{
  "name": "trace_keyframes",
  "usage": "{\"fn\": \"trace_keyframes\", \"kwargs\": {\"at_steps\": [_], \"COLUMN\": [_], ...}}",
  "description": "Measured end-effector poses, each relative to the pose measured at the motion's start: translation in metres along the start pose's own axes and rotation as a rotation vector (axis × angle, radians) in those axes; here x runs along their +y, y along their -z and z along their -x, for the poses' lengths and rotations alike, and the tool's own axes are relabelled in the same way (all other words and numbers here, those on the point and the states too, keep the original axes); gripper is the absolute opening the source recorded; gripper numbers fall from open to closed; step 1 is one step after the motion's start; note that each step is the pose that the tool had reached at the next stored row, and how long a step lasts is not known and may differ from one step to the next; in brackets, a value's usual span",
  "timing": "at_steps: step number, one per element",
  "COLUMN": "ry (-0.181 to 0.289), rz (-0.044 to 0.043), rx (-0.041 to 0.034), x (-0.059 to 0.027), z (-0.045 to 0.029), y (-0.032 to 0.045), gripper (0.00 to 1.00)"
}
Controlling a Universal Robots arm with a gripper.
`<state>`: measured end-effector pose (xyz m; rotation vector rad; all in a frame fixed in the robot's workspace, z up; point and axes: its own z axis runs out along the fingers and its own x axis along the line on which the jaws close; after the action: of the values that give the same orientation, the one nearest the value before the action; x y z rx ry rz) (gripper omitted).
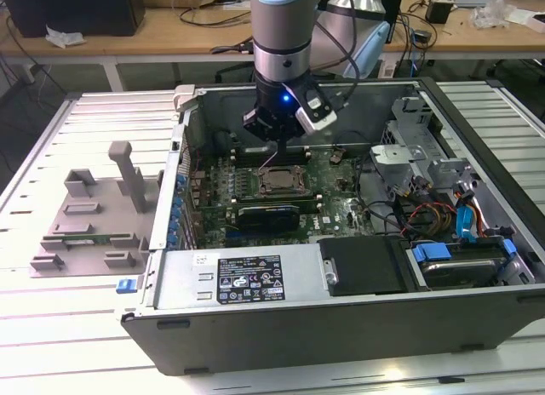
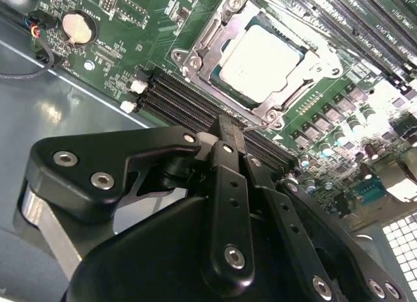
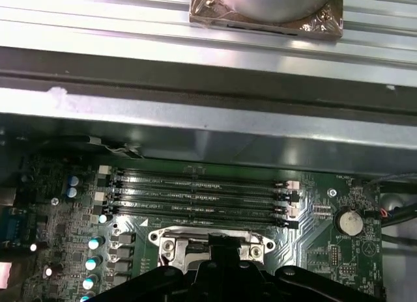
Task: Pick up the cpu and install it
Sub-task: 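Install the first cpu locking lever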
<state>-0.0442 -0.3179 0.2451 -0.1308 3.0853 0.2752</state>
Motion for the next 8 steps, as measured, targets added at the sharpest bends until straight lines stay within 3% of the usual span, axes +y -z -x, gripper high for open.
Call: {"fn": "trace_keyframes", "kwargs": {"at_steps": [8], "ry": [0.0], "rz": [0.0], "rx": [0.0], "x": [0.0029], "z": [0.0], "y": [-0.0073], "gripper": [0.11]}}
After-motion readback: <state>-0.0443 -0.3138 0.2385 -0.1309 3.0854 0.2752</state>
